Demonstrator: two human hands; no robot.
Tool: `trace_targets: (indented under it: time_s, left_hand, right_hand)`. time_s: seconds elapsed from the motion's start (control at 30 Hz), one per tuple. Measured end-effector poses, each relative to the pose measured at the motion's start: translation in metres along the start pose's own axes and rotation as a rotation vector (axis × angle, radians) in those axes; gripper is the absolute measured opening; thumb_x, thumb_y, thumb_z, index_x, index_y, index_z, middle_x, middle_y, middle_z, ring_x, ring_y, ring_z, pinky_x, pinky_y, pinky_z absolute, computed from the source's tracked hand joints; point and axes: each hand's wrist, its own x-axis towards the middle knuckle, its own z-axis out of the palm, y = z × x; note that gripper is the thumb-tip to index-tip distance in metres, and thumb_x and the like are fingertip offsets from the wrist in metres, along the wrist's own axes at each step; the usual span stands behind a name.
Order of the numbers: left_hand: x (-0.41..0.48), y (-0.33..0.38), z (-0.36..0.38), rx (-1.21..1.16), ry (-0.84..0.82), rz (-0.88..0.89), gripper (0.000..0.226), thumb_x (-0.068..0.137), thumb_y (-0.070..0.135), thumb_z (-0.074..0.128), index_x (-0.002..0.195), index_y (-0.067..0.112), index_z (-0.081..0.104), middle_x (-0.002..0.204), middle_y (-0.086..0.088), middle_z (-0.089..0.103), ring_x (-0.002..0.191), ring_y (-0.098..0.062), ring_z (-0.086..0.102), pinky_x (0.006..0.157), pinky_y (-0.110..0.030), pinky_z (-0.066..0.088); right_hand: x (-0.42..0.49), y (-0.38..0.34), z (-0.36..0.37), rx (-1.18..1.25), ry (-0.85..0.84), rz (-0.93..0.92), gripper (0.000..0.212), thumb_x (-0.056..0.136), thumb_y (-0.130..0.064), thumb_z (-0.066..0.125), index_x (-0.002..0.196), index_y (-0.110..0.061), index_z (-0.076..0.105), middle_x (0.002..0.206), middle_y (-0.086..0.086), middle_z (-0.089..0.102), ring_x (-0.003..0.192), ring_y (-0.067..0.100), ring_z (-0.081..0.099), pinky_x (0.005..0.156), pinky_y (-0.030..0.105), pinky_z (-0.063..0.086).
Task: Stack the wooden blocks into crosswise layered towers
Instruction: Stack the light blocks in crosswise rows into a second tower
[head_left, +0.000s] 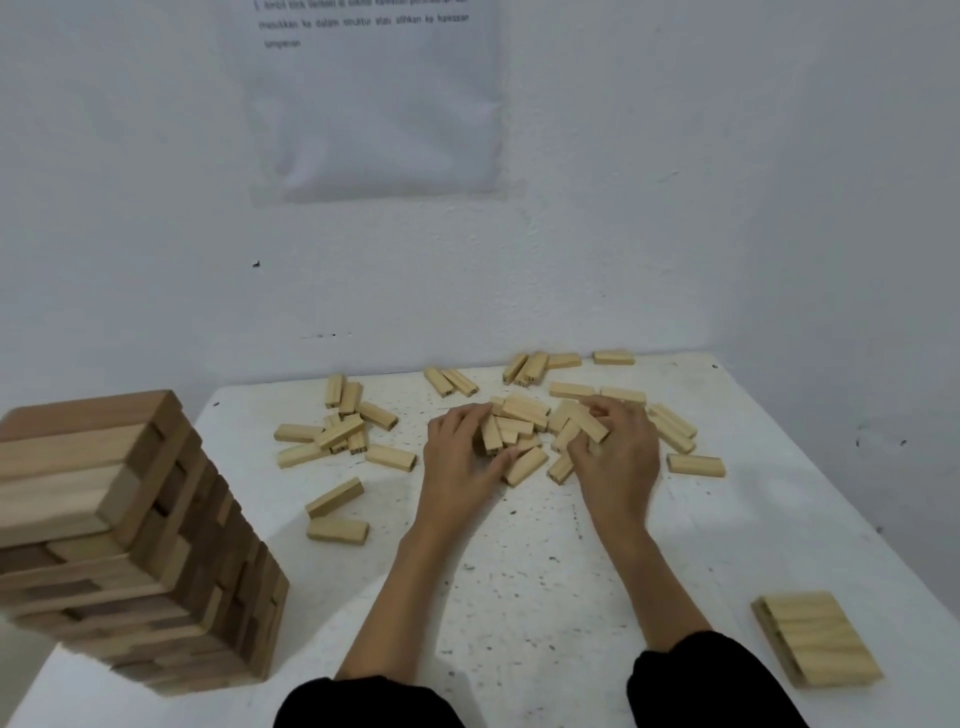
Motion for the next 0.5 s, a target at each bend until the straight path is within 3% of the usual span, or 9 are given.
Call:
trace_targets:
  time_s: [0.1,0.23,0.33,0.5]
  left_hand:
    - [0.000,0.000,-0.002,-0.043,-0.003,-0.021,0.062,0.073,0.044,0.068,0.129,0.021,0.054,0.117,0.015,0.048,0.112,-0.004,0.033,0.095,-0.018,0.031]
    - [0.001,0.000,-0.006,-0.165,0.013,-0.065,0.066,0.062,0.056,0.067,0.120,0.024,0.060,0.112,0.011,0.054,0.110,-0.005,0.044,0.094,-0.012,0.033]
    - [0.001,-0.004,-0.005,-0.191,0.040,-0.090,0.068,0.060,0.057,0.070,0.118,0.022,0.061,0.114,0.006,0.056,0.113,-0.009,0.046,0.098,-0.022,0.036]
    - [0.003,-0.006,-0.005,-0.200,0.060,-0.148,0.054,0.072,0.027,0.081,0.121,0.018,0.060,0.122,0.001,0.056,0.119,-0.015,0.047,0.103,-0.034,0.039]
  right_hand:
    - [0.004,-0.003,0.004,0.010,0.005,-0.080,0.043,0.071,0.004,0.064,0.109,-0.015,0.067,0.096,0.005,0.058,0.086,0.018,0.051,0.072,0.030,0.042]
    - [0.020,-0.002,0.018,-0.007,-0.053,-0.072,0.024,0.077,0.000,0.063,0.095,-0.012,0.073,0.097,0.006,0.058,0.091,0.026,0.053,0.073,0.037,0.047]
    - [0.031,-0.002,0.027,-0.127,-0.108,-0.105,0.019,0.081,-0.002,0.064,0.096,-0.008,0.073,0.100,0.007,0.061,0.094,0.026,0.051,0.073,0.037,0.049]
    - [0.042,0.003,0.032,-0.235,-0.388,-0.071,0.031,0.082,-0.026,0.070,0.107,-0.008,0.070,0.117,0.006,0.055,0.112,0.022,0.040,0.084,0.021,0.033]
